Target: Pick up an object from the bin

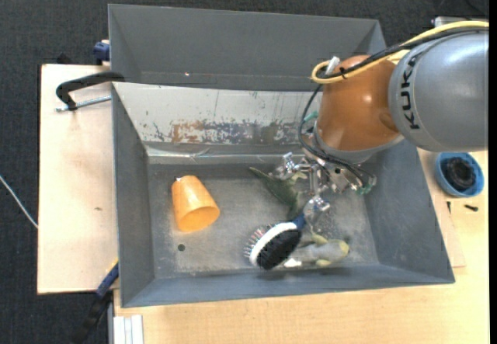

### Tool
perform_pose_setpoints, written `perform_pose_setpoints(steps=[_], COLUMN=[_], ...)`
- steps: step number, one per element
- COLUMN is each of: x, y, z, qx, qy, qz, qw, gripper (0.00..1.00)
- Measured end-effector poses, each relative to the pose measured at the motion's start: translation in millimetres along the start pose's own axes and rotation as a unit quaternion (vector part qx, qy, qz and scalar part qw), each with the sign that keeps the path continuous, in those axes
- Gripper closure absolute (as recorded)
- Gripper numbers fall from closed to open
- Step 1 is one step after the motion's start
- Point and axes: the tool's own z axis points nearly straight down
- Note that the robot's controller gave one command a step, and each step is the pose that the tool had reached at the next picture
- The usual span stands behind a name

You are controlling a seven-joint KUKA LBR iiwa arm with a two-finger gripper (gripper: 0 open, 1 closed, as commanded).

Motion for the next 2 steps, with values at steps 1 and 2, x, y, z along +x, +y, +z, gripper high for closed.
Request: perform_pose_setpoints(steps=[1, 2], x=[76.1, 38.5], y=[-8, 32], z=[-22, -21], qx=[0.002, 0.001], qy=[-0.0094, -0.0114], qz=[-0.02, -0.076], qw=[0.9998, 0.997], gripper=[0.0, 0.0])
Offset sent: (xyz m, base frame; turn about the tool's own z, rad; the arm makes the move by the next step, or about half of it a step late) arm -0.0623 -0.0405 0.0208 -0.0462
